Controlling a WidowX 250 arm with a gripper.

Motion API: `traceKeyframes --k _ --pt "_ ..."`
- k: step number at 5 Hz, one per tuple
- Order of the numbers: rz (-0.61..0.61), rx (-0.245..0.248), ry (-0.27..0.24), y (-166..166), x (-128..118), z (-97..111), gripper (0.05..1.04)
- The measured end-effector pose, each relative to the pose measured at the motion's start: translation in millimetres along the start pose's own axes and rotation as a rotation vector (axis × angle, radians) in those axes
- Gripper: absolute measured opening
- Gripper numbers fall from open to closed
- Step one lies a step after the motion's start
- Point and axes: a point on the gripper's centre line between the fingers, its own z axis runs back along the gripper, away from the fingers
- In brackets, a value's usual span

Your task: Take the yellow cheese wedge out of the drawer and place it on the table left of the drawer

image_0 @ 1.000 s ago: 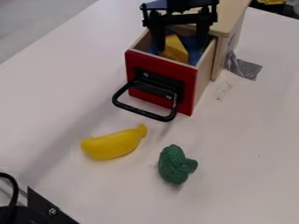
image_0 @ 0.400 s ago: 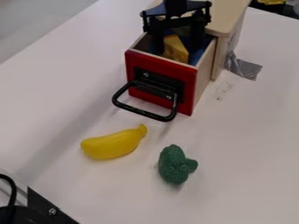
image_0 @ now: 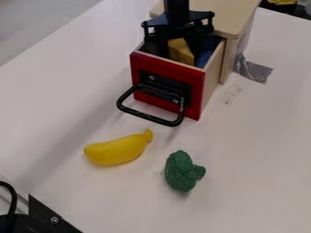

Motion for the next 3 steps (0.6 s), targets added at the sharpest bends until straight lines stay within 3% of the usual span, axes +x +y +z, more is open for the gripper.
traceKeyframes --k 1,2,3 --pt "-0.001 0.009 -0.011 6.0 -5.0 0.7 0.405" --pt "-0.007 -0.004 -0.032 8.3 -9.9 13.7 0.341" --pt "-0.041 -0.024 -0.025 9.0 -18.6 31.3 0.340"
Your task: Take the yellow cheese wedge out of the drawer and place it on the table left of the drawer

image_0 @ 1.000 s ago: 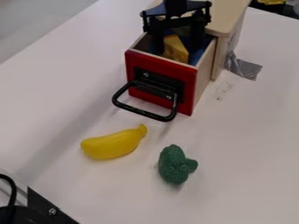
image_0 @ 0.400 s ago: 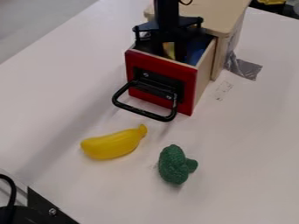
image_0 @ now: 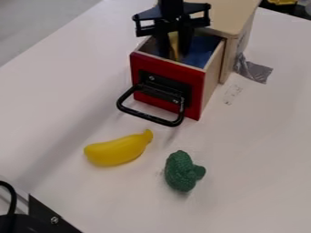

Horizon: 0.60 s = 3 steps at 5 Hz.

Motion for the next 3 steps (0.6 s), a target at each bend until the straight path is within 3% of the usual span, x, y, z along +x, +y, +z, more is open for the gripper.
traceKeyframes --k 3 --pt "-0.007 -0.102 -0.005 16.8 -9.1 62.1 0.339"
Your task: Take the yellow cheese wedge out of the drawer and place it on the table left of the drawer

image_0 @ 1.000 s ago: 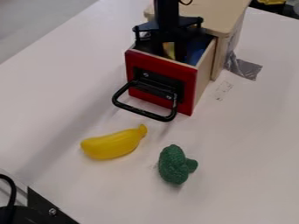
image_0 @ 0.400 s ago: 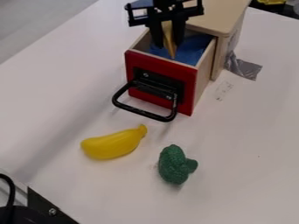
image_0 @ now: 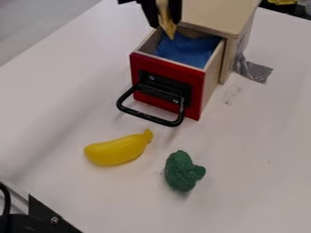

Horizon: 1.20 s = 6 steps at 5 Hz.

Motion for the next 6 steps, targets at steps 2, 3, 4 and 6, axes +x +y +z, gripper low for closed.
traceKeyframes --k 2,3,4,6 --pt "0.113 -0.019 -0.033 31.2 30.3 13.2 0.339" --pt "0.144 0.021 -0.041 45.1 46.5 0.4 0.339" --pt "0.188 0.073 -0.084 53.6 69.1 -18.7 0.339" --pt "0.236 0.183 -0.137 73.5 95.4 -56.9 0.339"
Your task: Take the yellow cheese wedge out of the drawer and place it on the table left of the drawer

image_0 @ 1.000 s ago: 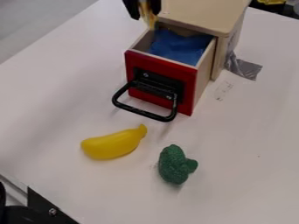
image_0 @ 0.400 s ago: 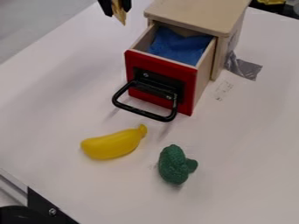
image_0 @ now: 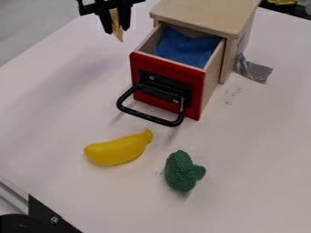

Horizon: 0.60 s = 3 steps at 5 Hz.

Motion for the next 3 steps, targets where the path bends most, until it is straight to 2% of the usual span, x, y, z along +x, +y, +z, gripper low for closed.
traceKeyframes --k 2,3 --pt "0.024 0.070 -0.003 11.4 15.5 -21.5 0.339" --pt "0.044 0.092 0.024 17.4 19.4 -26.5 0.339"
